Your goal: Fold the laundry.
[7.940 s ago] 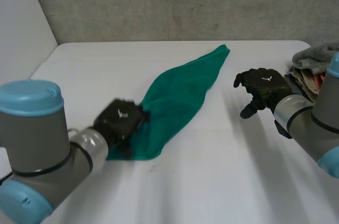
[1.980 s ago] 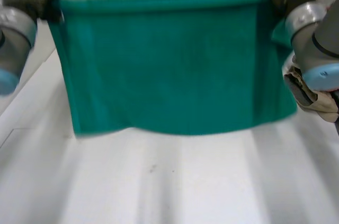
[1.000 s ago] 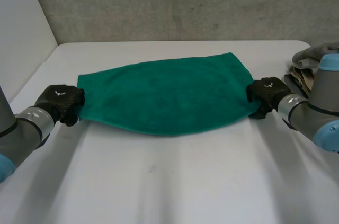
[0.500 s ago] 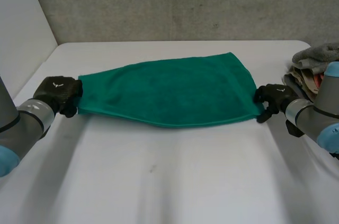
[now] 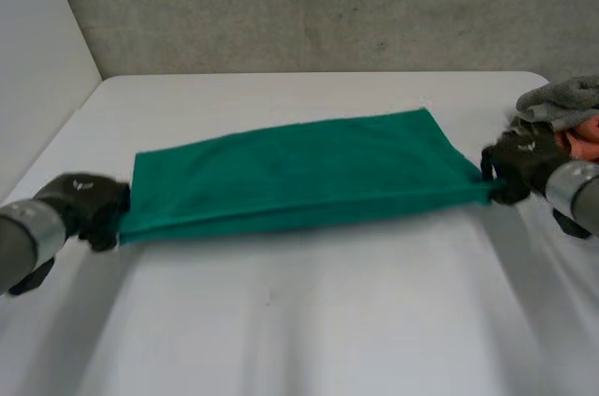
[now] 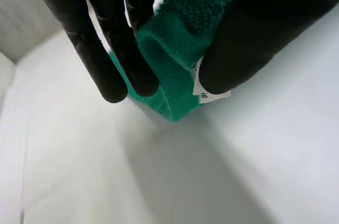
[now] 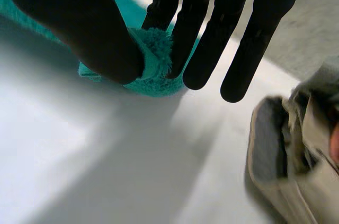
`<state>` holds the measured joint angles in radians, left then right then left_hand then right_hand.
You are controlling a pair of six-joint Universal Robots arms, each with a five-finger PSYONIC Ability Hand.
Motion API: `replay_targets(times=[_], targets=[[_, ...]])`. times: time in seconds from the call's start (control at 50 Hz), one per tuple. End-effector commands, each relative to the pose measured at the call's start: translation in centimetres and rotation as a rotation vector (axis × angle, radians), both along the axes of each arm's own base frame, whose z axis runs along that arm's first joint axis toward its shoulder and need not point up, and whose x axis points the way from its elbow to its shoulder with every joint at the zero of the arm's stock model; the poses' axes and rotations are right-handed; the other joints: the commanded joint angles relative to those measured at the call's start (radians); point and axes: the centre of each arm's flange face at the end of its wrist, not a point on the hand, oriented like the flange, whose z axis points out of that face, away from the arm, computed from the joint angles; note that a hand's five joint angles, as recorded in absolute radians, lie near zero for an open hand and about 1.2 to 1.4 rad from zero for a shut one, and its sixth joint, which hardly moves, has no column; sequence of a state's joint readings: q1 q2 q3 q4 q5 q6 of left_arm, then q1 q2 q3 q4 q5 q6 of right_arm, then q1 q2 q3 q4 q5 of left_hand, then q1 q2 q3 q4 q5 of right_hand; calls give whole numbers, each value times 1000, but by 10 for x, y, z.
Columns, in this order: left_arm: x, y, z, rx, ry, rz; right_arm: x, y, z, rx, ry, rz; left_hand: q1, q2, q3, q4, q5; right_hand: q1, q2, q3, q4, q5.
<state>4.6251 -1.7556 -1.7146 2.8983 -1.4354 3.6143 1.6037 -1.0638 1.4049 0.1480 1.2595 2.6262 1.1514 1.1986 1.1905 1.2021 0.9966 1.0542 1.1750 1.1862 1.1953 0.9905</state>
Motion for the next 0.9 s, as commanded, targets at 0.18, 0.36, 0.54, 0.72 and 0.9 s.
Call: replay_targets(times=[0.18,0.36,0.54,0.72,0.9], targets=[[7,52,-1,184,-176,-222,-10,77,17,132,523,276,245,198,206,194,225,342,221,210,201,231],[-4,-16,-5,-15,-82,-22,36,31,3,-76,454,227,245,198,206,194,225,342,221,210,201,231],[-21,-55,-32,-73,-99,40,62,-10,-17,-303,452,186,245,198,206,194,225,342,221,210,201,231],[-30,-78,-48,-91,-143,103,80,-39,-36,-434,458,204,245,198,206,194,225,342,221,210,201,231],[-45,-90,-26,-218,-31,79,92,-57,-45,-493,441,156,-977,-1024,-1016,-1028,-997,-880,-1000,-1012,-1021,-990]])
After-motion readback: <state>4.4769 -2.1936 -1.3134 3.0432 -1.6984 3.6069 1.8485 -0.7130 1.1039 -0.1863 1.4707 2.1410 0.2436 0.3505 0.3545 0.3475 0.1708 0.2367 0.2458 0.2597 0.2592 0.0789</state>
